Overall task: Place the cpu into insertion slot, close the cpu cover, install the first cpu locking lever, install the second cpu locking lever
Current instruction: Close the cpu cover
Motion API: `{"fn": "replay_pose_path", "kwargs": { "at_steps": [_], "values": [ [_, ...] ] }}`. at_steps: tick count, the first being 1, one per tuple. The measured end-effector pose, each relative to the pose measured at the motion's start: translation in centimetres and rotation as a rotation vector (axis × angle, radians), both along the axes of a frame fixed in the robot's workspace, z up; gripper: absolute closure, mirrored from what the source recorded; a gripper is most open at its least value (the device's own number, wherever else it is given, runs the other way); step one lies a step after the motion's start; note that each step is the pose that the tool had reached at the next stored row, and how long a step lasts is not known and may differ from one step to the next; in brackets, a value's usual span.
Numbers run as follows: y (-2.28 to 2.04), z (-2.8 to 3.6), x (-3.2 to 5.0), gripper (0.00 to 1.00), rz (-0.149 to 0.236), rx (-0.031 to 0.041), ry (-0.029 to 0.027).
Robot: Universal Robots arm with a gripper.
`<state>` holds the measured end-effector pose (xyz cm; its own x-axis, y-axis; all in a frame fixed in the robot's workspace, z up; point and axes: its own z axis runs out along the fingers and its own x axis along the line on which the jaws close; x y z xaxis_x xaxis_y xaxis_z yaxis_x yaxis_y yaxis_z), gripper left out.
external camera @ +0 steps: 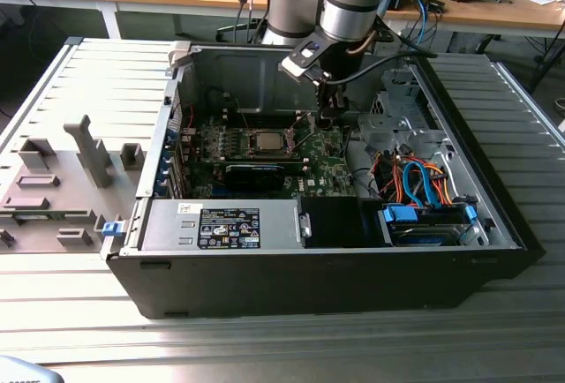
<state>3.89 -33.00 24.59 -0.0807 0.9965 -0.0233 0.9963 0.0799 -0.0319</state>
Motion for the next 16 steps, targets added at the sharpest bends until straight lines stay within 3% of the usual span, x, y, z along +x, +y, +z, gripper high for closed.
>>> {"fn": "replay_pose_path", "kwargs": {
  "at_steps": [16],
  "values": [
    [0.0, -0.03, -0.51, 0.89, 0.0, 0.0, 0.0]
  ]
}}
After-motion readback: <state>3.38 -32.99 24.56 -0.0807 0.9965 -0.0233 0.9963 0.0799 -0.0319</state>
